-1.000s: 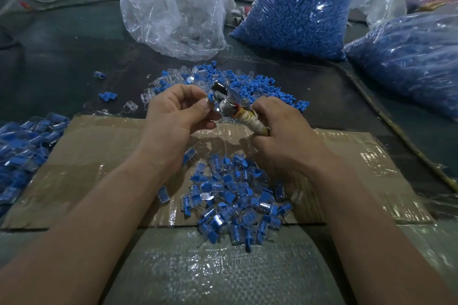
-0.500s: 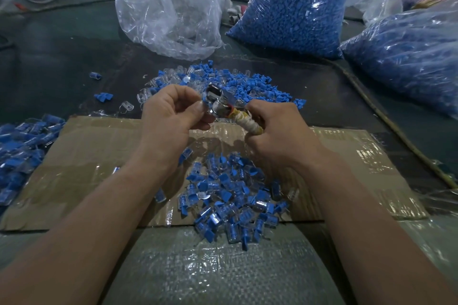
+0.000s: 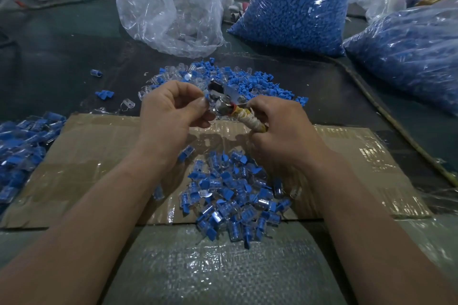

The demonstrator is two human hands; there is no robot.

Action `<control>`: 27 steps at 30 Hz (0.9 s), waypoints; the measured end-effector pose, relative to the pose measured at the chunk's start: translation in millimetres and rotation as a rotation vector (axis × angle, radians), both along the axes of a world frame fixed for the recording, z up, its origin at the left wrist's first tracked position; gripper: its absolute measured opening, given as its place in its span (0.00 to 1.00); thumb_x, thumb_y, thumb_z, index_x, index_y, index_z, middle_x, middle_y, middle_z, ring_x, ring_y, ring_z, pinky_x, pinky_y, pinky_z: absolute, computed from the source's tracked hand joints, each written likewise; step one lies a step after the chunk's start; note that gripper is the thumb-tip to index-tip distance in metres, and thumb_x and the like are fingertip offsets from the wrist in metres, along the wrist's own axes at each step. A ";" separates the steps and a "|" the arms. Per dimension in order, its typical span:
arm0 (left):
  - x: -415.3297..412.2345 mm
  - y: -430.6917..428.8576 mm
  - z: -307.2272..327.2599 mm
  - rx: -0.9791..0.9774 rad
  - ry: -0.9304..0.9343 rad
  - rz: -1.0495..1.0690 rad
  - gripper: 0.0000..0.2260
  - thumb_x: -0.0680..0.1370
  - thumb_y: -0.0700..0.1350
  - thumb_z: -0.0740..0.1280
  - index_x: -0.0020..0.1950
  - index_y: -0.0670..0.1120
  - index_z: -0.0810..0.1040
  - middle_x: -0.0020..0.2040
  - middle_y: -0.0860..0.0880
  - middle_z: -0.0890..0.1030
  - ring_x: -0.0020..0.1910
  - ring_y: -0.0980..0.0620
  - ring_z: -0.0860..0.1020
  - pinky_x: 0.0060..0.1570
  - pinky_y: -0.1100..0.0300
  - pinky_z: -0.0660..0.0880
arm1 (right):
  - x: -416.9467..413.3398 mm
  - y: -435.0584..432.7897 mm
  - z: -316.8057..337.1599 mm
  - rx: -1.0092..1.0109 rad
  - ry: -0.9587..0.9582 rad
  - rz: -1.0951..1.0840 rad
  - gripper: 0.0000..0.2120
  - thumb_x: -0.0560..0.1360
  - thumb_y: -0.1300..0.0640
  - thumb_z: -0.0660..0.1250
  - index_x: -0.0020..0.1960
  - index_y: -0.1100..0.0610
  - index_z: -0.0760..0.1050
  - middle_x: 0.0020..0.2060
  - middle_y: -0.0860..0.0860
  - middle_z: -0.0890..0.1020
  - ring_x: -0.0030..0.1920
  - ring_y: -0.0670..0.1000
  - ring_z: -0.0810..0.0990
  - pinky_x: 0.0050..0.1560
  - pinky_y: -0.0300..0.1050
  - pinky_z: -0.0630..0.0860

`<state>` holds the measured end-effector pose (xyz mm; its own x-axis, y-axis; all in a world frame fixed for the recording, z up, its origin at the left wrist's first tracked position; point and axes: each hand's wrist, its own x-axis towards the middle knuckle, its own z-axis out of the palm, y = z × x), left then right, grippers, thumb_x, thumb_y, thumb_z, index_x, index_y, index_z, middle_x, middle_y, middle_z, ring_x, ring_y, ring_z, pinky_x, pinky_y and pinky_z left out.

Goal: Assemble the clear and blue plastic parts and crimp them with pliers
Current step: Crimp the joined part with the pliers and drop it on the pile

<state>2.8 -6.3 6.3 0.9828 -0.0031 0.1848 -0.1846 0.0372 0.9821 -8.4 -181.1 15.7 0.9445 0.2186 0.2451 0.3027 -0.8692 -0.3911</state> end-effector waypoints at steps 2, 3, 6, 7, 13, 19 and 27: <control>1.1 2.7 1.0 -0.016 0.050 -0.017 0.07 0.73 0.32 0.66 0.41 0.43 0.76 0.31 0.50 0.80 0.30 0.56 0.80 0.31 0.67 0.76 | 1.8 -7.4 1.2 -0.003 -0.029 -0.032 0.10 0.66 0.64 0.66 0.47 0.57 0.74 0.37 0.49 0.74 0.38 0.49 0.71 0.36 0.41 0.66; 1.8 4.2 1.5 -0.021 0.077 -0.028 0.06 0.73 0.32 0.66 0.40 0.43 0.76 0.30 0.51 0.81 0.30 0.55 0.80 0.30 0.67 0.76 | 2.5 -12.0 2.6 0.001 -0.032 -0.061 0.10 0.66 0.65 0.66 0.46 0.57 0.74 0.36 0.49 0.74 0.36 0.49 0.71 0.36 0.40 0.66; 4.1 10.3 4.6 -0.044 0.150 -0.065 0.05 0.72 0.32 0.66 0.40 0.41 0.77 0.29 0.49 0.81 0.29 0.54 0.80 0.28 0.67 0.75 | 4.7 -25.8 7.4 0.010 -0.011 -0.138 0.10 0.64 0.64 0.67 0.46 0.58 0.75 0.36 0.52 0.77 0.37 0.52 0.74 0.37 0.45 0.72; 4.9 12.6 6.0 -0.063 0.165 -0.082 0.06 0.73 0.32 0.65 0.41 0.41 0.78 0.29 0.49 0.81 0.29 0.54 0.80 0.28 0.67 0.75 | 4.9 -29.6 8.8 0.001 0.005 -0.143 0.12 0.64 0.63 0.68 0.47 0.58 0.76 0.38 0.52 0.78 0.39 0.54 0.75 0.40 0.47 0.73; 3.7 22.6 11.9 -0.075 0.211 -0.207 0.04 0.62 0.40 0.70 0.36 0.45 0.81 0.32 0.48 0.82 0.26 0.55 0.77 0.24 0.67 0.71 | 3.1 -37.7 10.5 -0.060 0.177 -0.051 0.14 0.65 0.58 0.72 0.50 0.56 0.79 0.42 0.52 0.81 0.43 0.52 0.78 0.46 0.49 0.75; -1.7 25.6 12.0 0.200 0.222 -0.609 0.11 0.56 0.48 0.75 0.35 0.47 0.84 0.34 0.46 0.83 0.30 0.51 0.76 0.27 0.65 0.69 | 5.0 -37.3 9.2 -0.126 0.279 -0.029 0.18 0.62 0.49 0.76 0.48 0.53 0.77 0.39 0.47 0.79 0.41 0.48 0.76 0.43 0.45 0.73; -4.8 23.8 14.3 0.347 0.182 -0.682 0.10 0.57 0.50 0.73 0.36 0.48 0.84 0.34 0.48 0.83 0.33 0.55 0.80 0.35 0.66 0.76 | 2.3 -36.8 10.1 -0.137 0.342 -0.031 0.37 0.54 0.39 0.76 0.59 0.53 0.76 0.42 0.41 0.74 0.45 0.45 0.73 0.43 0.38 0.70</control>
<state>-2.0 17.5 20.5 0.7581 -0.6442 -0.1010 -0.0659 -0.2298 0.9710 -6.1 -217.9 25.8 0.9734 0.1979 -0.1152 0.1477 -0.9271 -0.3444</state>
